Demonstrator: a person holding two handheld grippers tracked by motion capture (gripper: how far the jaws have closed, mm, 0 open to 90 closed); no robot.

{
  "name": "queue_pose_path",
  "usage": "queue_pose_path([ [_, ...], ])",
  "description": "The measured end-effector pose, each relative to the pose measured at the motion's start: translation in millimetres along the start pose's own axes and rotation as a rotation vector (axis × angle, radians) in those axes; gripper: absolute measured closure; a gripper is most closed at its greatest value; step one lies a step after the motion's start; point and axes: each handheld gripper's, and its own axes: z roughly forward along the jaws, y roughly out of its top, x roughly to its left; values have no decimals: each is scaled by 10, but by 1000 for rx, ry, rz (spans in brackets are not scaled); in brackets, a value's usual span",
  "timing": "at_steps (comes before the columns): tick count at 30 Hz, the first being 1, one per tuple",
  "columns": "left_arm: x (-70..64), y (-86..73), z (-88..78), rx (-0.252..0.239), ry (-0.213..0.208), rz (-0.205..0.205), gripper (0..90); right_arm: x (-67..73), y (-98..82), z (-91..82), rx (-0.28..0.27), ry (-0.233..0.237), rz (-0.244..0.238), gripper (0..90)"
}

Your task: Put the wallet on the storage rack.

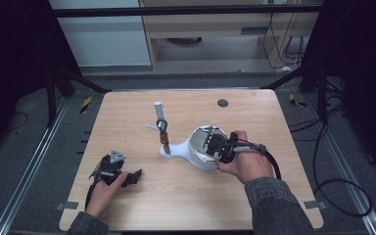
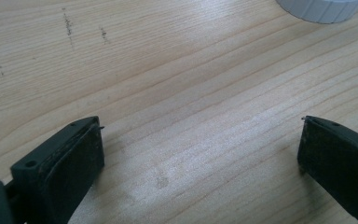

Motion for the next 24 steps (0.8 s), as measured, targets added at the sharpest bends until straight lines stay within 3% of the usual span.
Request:
queue_pose_path([
  [7,1,1,1,0,-2,1,0,12,53,59,23,7,-18,326],
  [24,3,6,3,2,-4,5,0,-87,152,150,78,35,-6,325],
])
